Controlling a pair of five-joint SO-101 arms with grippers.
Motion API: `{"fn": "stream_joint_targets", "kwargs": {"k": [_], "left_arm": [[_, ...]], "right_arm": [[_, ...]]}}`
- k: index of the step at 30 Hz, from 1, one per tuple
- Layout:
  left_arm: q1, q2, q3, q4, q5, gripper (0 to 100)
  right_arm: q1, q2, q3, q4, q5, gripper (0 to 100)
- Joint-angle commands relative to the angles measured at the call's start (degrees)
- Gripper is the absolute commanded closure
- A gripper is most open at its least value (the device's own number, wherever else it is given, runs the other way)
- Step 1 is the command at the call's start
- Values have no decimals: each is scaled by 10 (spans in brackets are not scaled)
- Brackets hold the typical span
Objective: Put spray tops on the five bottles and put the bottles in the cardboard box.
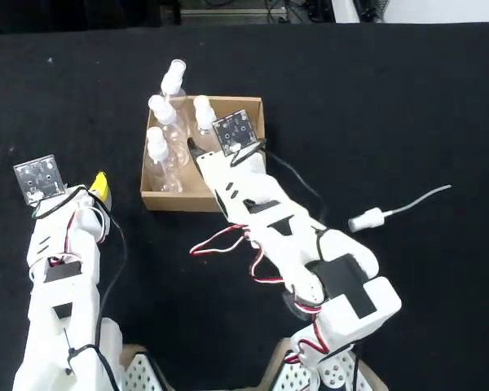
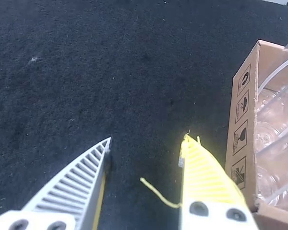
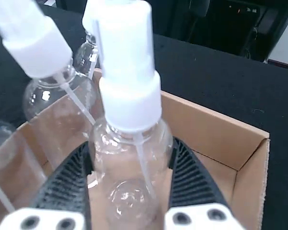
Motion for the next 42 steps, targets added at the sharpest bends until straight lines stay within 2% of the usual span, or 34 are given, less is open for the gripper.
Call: {"fn": "stream_joint_targets", "kwargs": {"k": [1,6,9,24,31,38,42], "left_arm": [[3,-8,-10,-13,-5,798],[3,-8,-10,-13,-5,798],[3,-8,-10,-13,-5,798],[3,-8,-11,-13,-5,798],[3,-8,-12,-14,-5,798],[3,-8,-12,-14,-5,798],[3,-8,-12,-14,-5,798]], "right_arm": [[8,-30,-15,11,-6,947],[11,-30,-15,15,-3,817],[10,-30,-15,15,-3,774],[12,-41,-15,15,-6,763],[9,-98,23,16,-7,583],[12,-228,95,23,-8,630],[13,-359,124,150,-8,694]]}}
